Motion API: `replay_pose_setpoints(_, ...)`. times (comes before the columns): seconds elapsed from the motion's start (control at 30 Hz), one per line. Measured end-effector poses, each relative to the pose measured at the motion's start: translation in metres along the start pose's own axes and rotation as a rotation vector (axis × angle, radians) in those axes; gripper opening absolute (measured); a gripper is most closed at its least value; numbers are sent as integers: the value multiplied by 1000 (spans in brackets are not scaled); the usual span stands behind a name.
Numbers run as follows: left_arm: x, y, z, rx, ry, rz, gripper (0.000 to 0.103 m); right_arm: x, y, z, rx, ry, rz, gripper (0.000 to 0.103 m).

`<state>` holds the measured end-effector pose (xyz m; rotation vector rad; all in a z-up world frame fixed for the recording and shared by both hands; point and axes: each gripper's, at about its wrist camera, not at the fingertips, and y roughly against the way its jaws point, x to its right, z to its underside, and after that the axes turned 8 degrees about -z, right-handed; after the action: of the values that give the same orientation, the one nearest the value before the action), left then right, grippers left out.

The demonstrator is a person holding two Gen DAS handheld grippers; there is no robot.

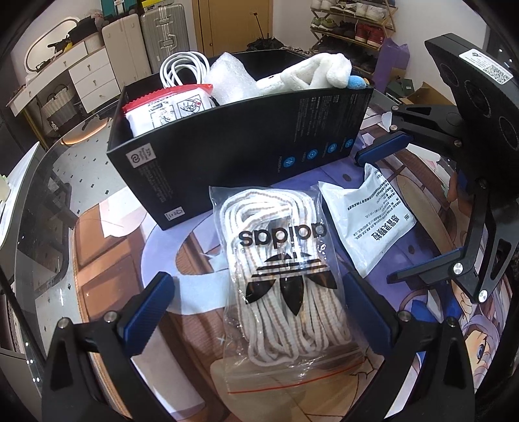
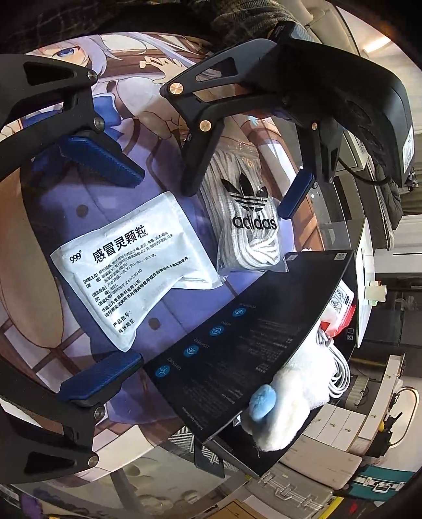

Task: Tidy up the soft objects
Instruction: 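Move left tool to the bagged adidas rope while right tool approaches the white printed packet, then close left tool on the adidas rope bag while right tool grasps the white packet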

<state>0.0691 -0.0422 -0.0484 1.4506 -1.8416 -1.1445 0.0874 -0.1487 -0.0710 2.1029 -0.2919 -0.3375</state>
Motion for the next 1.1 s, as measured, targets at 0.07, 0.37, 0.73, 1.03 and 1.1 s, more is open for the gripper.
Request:
replay_pose_setpoints(0.07,0,1,1,3,2,-3,103,-1,-2,-3,-1,6,-3,102)
replay_pose_setpoints(0.37,4,7,3,21,9,-8,103,-11,-17,-24,-38,7,5,102)
replay_pose_setpoints(0.73,6,9,3,25,6,-6,102,-30,-29,-34,-48,52,42,102)
replay_pose_setpoints(1.03,12,13,5,34,-2,0,97,-22,-33,-44,-39,26,33,96)
replay_pose_setpoints(1.1,13,15,5,39,-4,2,95,-29,-26,-35,-37,45,25,85)
